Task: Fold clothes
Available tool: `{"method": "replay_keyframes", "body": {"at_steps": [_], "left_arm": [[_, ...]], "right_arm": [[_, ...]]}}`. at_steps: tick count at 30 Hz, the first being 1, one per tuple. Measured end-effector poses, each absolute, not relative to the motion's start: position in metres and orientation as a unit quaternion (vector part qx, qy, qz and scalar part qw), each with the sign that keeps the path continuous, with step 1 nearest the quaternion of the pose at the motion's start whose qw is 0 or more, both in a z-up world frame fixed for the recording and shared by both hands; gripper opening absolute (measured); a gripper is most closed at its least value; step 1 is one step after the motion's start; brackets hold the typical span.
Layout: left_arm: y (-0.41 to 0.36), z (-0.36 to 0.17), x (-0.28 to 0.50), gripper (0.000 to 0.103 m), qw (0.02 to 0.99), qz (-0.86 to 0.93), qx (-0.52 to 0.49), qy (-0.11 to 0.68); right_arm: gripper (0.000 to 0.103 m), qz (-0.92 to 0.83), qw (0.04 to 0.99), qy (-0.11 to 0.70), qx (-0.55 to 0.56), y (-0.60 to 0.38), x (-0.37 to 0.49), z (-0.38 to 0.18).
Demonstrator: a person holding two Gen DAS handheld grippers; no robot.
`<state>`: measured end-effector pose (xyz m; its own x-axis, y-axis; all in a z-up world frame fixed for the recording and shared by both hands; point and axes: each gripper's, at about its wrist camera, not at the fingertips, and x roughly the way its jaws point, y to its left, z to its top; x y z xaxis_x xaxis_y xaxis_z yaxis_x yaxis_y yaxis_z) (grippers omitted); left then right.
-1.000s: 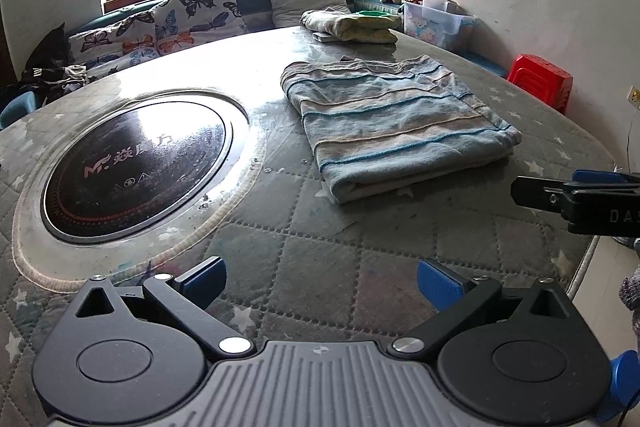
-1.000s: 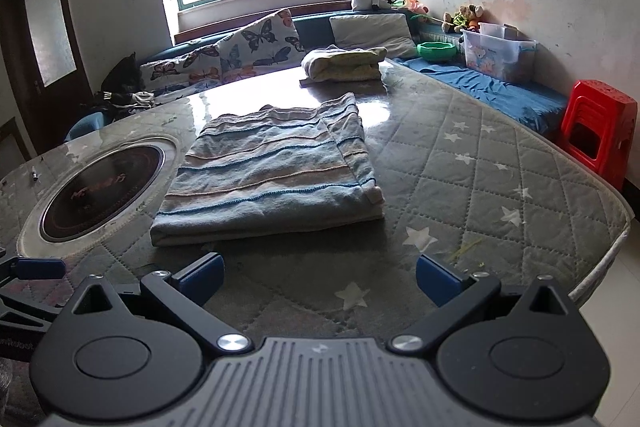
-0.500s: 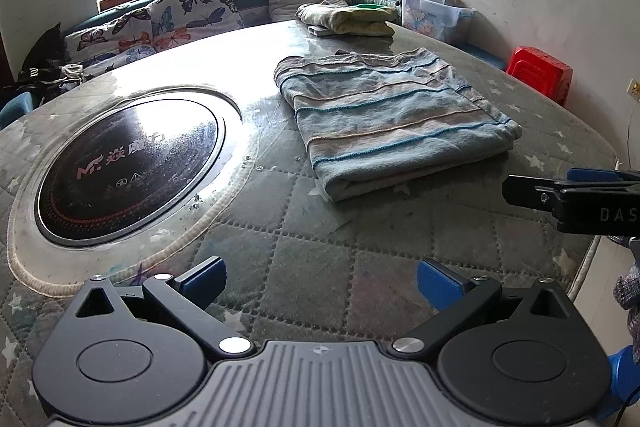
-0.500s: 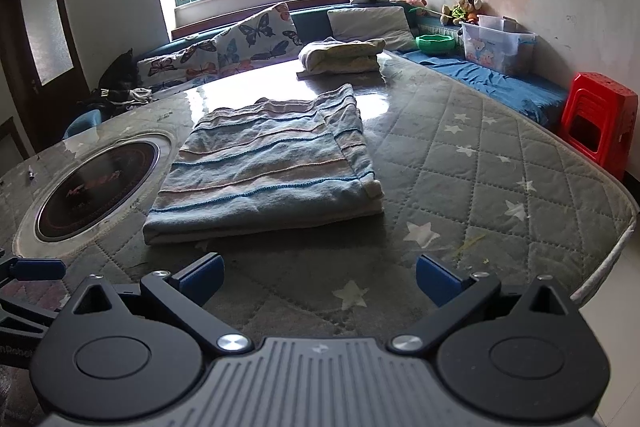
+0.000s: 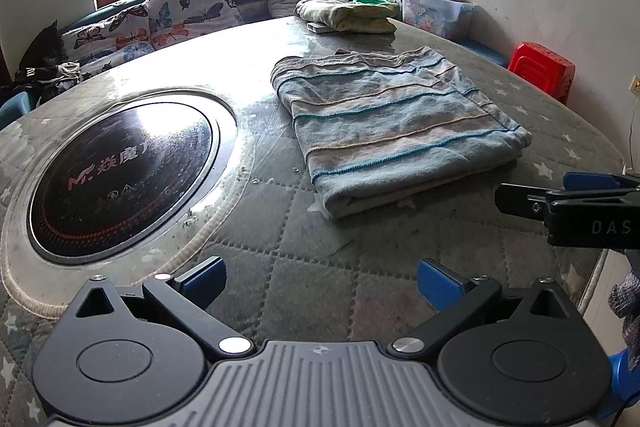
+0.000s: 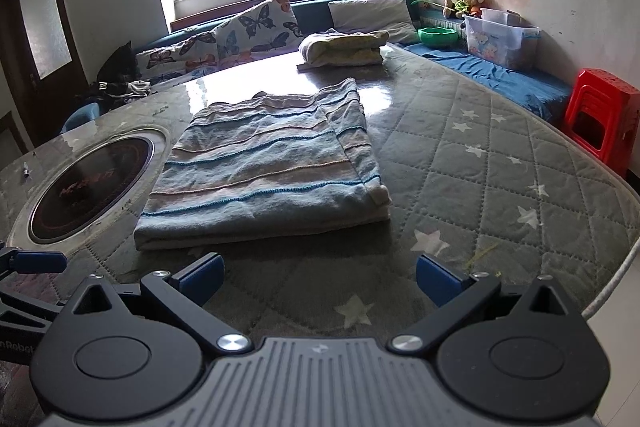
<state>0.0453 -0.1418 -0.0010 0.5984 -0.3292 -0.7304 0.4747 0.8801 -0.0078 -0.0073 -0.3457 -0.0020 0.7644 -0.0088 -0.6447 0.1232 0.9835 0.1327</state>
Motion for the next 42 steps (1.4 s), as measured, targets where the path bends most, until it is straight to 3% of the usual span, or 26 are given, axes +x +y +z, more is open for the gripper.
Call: {"method": "replay_keyframes", "body": {"at_steps": [42], "left_arm": [[-0.167, -0.008, 0.078, 0.103, 0.877, -0.221, 0.11, 0.413]], "right_arm": [[0.103, -0.036, 0.929, 0.357, 0.091, -0.368, 0.024, -0.011]]}}
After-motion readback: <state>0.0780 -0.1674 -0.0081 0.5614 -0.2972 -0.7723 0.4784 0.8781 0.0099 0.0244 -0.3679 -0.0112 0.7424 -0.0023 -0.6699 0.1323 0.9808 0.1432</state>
